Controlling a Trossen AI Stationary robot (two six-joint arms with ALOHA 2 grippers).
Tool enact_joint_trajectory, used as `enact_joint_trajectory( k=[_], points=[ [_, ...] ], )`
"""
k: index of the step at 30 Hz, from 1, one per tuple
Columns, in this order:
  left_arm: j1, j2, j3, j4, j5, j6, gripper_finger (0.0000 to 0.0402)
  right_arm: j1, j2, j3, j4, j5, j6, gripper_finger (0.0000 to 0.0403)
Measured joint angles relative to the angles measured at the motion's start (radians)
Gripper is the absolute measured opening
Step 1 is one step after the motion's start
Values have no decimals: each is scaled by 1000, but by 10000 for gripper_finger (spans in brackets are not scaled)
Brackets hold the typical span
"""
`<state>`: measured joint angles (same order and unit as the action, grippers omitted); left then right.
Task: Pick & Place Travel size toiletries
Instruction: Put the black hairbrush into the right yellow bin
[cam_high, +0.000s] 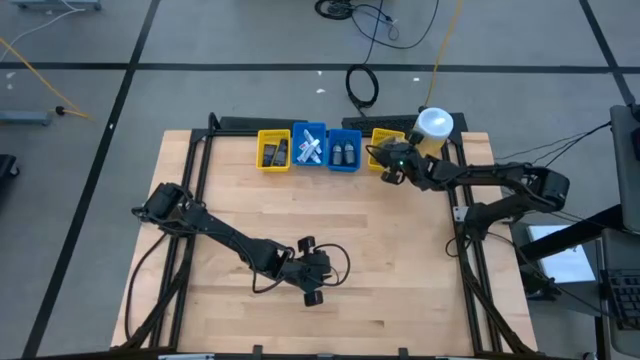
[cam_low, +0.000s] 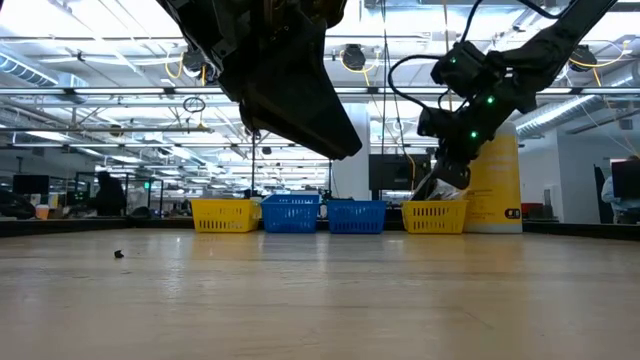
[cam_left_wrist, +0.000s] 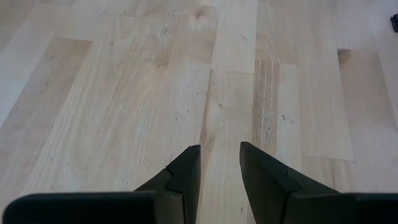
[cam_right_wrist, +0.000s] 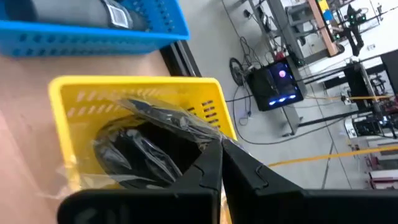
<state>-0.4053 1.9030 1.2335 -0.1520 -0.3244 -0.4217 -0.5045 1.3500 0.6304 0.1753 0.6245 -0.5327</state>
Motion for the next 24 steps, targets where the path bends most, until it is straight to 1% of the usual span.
enact_joint_trajectory(
  k=[7,9,11,13,17,20,24],
  points=[
    [0,0,0,0,0,0,113,-6,0,0,-8,-1,21,3],
    [0,0,0,0,0,0,113,-4,0,0,-19,-2,23,11],
    [0,0,0,-1,0,0,113,-3,0,0,-43,-28,23,24],
    [0,0,0,-1,0,0,113,2,0,0,-66,-53,24,41],
    [0,0,0,-1,0,0,113,3,-3,0,-89,-49,56,81],
    [0,0,0,-1,0,0,113,15,-32,0,-100,-49,99,114],
    [0,0,0,-2,0,5,113,49,-94,0,-148,-49,103,164]
  ],
)
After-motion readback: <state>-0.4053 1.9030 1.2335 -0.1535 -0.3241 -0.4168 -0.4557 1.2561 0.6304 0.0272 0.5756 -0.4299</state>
